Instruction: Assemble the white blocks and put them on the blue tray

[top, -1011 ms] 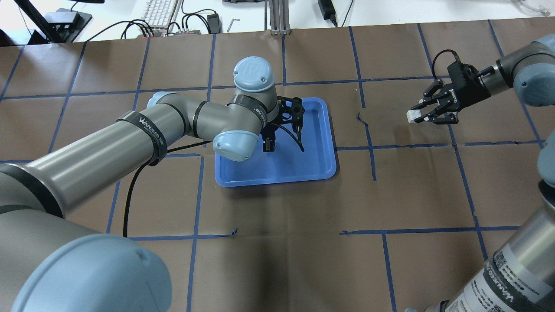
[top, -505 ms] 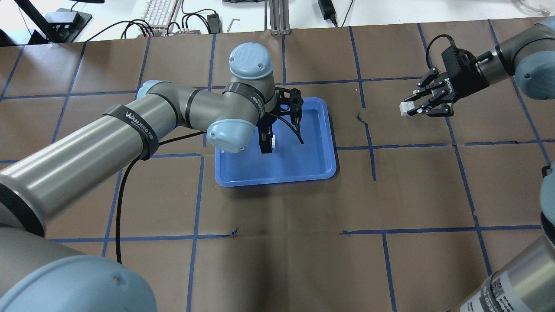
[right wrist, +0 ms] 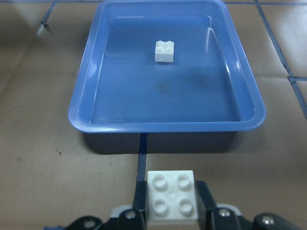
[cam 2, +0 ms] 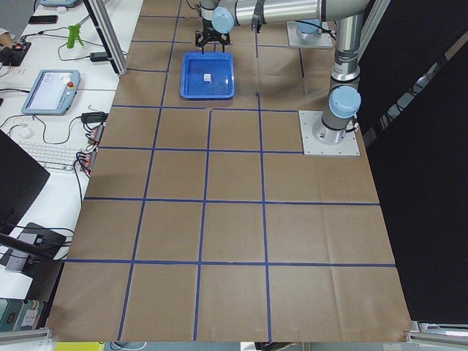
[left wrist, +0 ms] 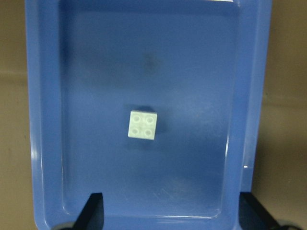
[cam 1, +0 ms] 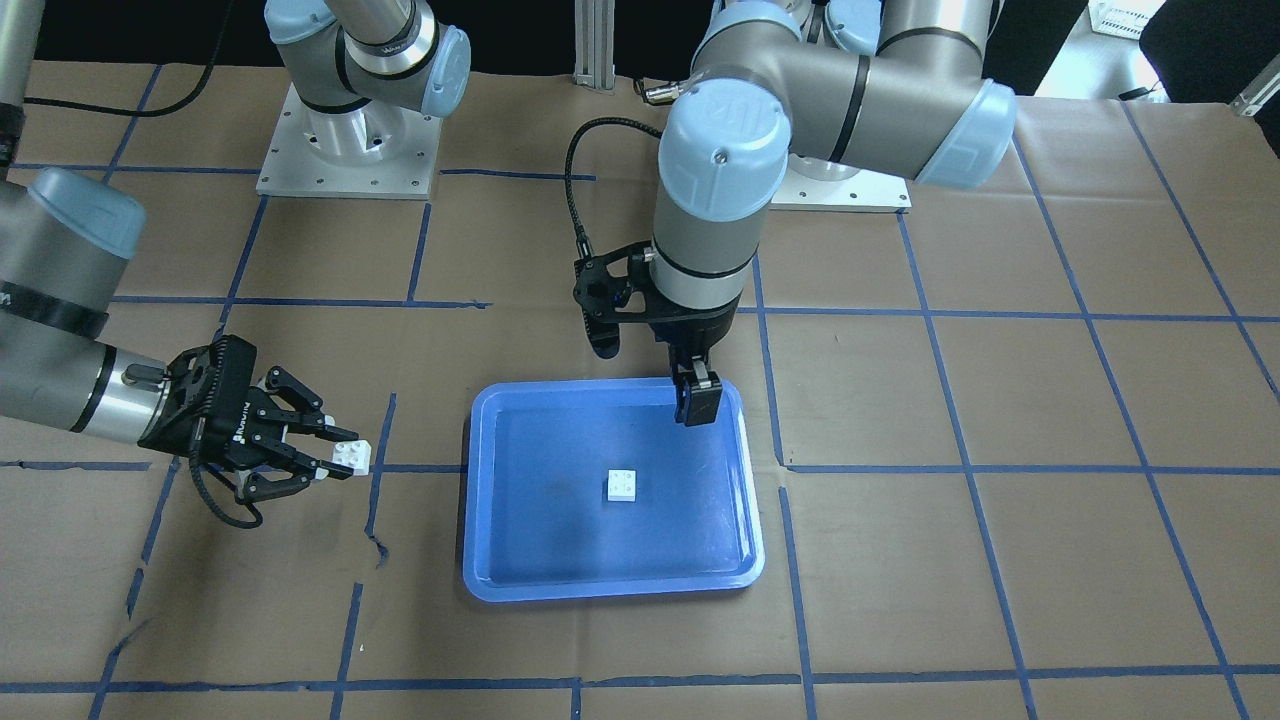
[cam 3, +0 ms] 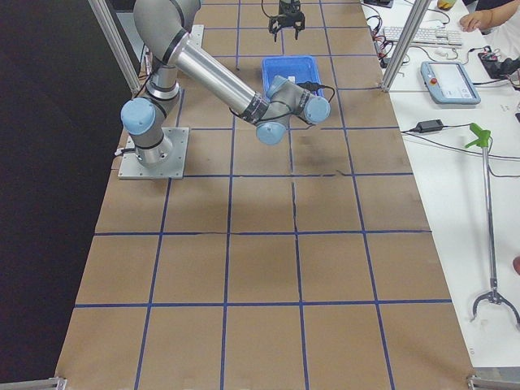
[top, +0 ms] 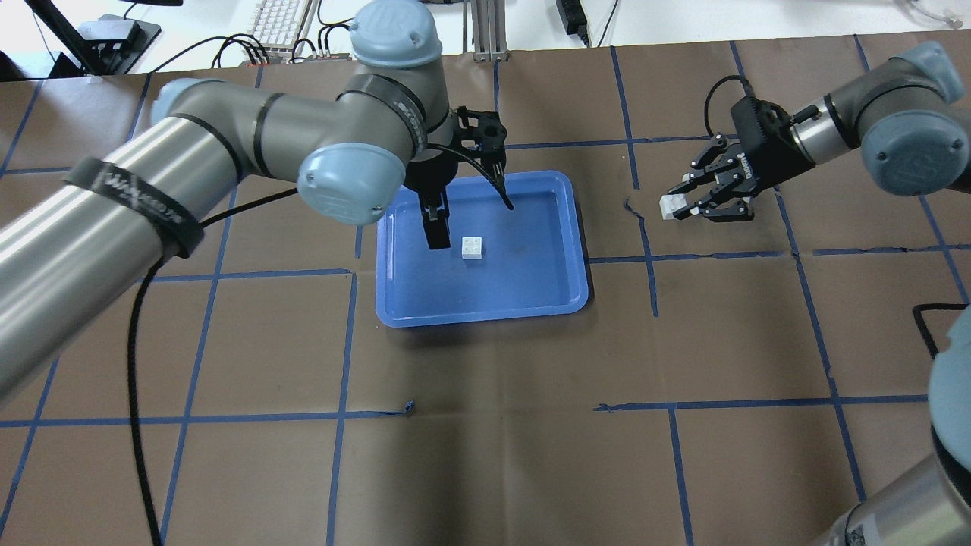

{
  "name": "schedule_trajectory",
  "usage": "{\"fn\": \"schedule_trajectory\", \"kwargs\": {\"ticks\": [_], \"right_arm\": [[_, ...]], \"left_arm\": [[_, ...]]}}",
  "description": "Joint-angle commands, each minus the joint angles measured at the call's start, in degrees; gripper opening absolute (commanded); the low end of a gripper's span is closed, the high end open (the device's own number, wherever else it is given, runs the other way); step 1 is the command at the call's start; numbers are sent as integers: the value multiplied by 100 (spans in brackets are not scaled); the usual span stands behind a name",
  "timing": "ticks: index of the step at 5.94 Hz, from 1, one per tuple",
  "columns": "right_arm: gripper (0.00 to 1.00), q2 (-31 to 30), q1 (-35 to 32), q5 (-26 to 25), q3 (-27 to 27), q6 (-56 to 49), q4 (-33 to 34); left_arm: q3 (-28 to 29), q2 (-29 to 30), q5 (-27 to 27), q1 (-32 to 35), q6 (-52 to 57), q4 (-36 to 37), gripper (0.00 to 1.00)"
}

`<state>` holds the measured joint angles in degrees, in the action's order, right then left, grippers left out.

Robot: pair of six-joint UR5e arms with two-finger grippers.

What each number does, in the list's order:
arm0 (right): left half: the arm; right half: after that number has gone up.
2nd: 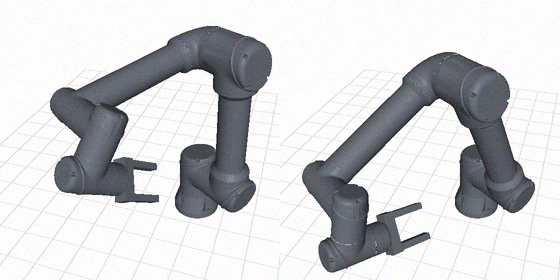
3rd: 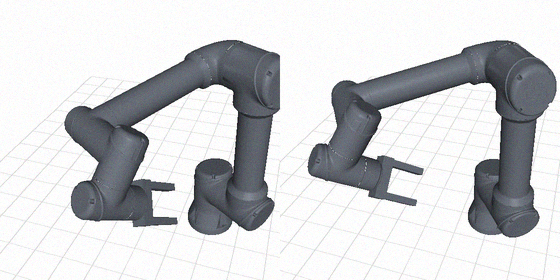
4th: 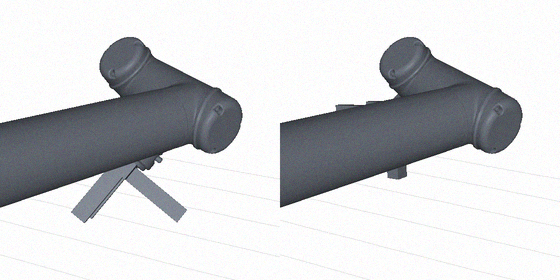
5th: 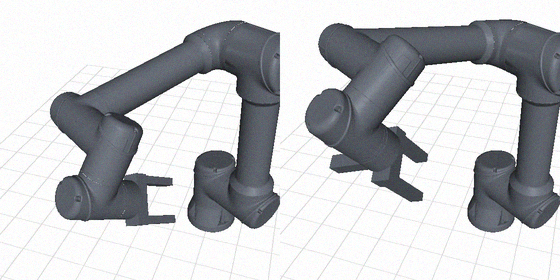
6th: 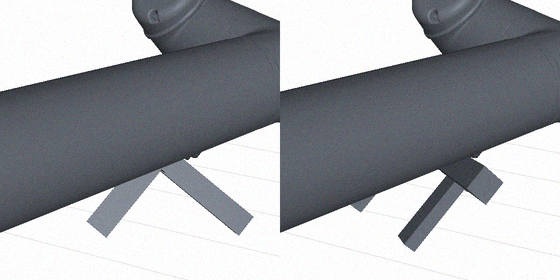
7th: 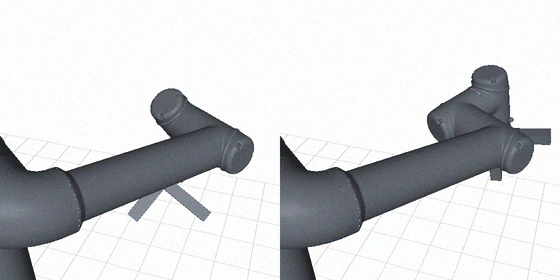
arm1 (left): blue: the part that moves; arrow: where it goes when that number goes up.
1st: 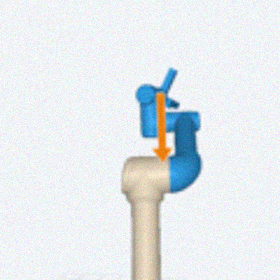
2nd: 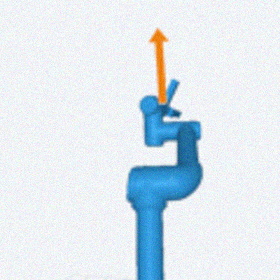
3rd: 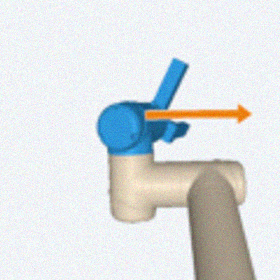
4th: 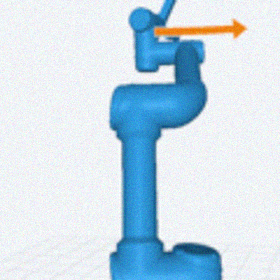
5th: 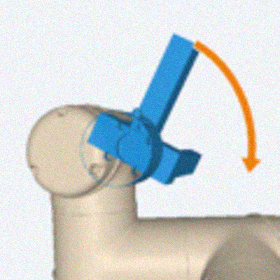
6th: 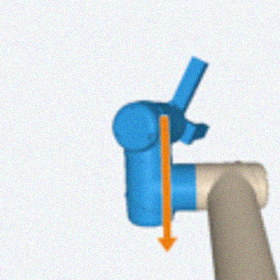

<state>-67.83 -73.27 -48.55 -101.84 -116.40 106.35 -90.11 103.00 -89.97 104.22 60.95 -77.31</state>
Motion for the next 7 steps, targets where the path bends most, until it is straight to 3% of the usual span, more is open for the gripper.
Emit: {"fn": "schedule_trajectory", "kwargs": {"ticks": [1, 3, 5, 7], "right_arm": [[27, -2, -790, 257, -335, 1357, 1458], [27, 146, -1564, 250, -669, 3028, 3296], [27, 715, -2075, 197, -688, 3824, 4502], [27, 1008, -2086, 180, -697, 3941, 4886]], "left_arm": [[-16, -761, -12, -592, -1593, -887, 99], [54, -1070, -12, -1042, -4384, -812, 99], [37, -1133, -65, -1026, -6112, -882, 99], [-59, -1141, 40, -1061, -6174, -812, 99]]}}
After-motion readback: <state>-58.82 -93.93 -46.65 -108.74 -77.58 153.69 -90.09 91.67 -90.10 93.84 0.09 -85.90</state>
